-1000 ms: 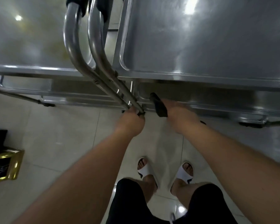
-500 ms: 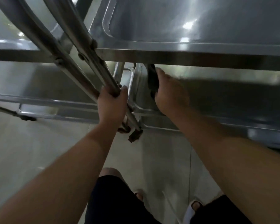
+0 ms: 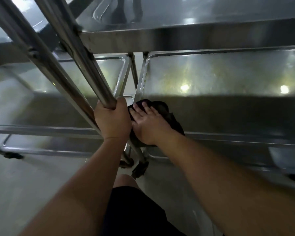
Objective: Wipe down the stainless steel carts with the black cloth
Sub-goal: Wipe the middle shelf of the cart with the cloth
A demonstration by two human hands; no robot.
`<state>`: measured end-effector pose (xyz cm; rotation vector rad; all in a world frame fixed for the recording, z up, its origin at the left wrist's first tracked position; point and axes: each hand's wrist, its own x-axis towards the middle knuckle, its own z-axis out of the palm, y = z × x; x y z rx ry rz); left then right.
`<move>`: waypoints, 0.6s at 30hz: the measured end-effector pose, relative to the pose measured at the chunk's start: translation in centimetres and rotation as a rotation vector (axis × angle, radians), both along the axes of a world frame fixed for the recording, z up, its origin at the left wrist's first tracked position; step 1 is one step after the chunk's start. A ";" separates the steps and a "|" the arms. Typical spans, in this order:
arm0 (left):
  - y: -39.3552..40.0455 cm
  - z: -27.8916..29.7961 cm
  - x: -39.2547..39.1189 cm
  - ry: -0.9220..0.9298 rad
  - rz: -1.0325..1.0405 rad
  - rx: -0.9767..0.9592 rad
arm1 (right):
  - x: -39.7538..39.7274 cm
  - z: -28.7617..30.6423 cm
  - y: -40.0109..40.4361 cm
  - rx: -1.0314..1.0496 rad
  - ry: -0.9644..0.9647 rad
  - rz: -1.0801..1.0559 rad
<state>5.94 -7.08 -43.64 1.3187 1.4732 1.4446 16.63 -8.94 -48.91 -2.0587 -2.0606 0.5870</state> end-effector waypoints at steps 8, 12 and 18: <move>-0.3 0.2 0.1 -0.018 0.018 -0.006 | 4.2 -1.7 -4.5 -0.005 -0.164 -0.100; -0.3 0.0 0.2 0.001 0.024 -0.013 | 12.0 -1.9 -9.4 -0.017 -0.206 -0.266; 0.0 0.1 0.4 0.002 0.045 -0.022 | 19.3 -1.5 -14.8 -0.115 -0.301 -0.574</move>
